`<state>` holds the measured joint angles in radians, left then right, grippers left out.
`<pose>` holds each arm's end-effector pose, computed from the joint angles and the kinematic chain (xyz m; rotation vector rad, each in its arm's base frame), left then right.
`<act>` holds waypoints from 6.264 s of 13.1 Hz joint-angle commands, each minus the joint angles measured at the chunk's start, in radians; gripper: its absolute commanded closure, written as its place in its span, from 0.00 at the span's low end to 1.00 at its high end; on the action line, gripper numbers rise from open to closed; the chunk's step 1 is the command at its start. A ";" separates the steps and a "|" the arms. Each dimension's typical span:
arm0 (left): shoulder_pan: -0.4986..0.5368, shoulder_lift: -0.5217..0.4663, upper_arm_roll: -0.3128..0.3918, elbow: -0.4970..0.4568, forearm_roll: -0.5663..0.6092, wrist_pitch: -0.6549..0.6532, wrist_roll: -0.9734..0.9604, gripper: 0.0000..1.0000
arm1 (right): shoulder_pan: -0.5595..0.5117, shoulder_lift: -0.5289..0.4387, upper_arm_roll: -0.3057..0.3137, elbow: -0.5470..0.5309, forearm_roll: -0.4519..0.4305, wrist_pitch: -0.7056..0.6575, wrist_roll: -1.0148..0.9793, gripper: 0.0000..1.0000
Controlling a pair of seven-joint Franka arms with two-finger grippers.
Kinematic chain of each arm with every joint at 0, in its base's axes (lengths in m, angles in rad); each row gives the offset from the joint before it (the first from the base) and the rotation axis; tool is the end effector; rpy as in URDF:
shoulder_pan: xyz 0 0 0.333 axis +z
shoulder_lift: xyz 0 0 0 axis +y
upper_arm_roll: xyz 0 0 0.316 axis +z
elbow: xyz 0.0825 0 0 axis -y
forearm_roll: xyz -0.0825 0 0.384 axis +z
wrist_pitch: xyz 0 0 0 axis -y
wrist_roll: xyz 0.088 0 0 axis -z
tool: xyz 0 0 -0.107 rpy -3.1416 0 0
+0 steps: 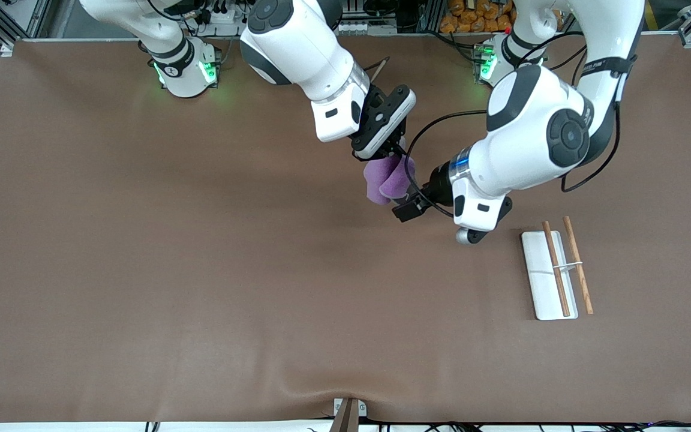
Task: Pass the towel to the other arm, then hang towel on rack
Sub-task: 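Reach the left gripper to the hanging towel and grasp it, then open the right gripper to release the towel while the left gripper holds it, then carry the towel to the rack with the left gripper while the right gripper retracts, then lower the towel over the wooden dowels with the left gripper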
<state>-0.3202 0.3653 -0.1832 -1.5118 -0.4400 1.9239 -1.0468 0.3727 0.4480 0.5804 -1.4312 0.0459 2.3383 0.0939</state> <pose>0.5853 -0.3371 0.4706 2.5662 0.9387 -0.4195 0.4791 0.5352 0.5292 -2.4471 -0.9277 -0.4372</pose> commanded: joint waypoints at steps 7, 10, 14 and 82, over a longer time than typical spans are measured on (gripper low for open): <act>0.003 0.006 -0.004 0.021 -0.072 -0.039 -0.065 0.15 | -0.002 -0.020 -0.005 -0.014 0.015 -0.004 0.015 1.00; 0.004 0.001 -0.004 0.025 -0.088 -0.057 -0.067 0.36 | -0.002 -0.020 -0.005 -0.015 0.015 -0.004 0.015 1.00; 0.004 -0.005 -0.004 0.024 -0.092 -0.086 -0.082 0.39 | -0.002 -0.020 -0.005 -0.022 0.015 -0.001 0.015 1.00; 0.539 0.095 0.008 0.088 0.325 -0.145 1.186 1.00 | -0.476 -0.457 -0.593 -0.149 -0.034 -0.861 -0.217 0.00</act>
<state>0.1983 0.4566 -0.1656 -1.4277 -0.1351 1.7714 0.1134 -0.0735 0.0080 -0.0480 -1.5661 0.0047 1.4726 -0.1253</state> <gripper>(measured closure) 0.982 0.000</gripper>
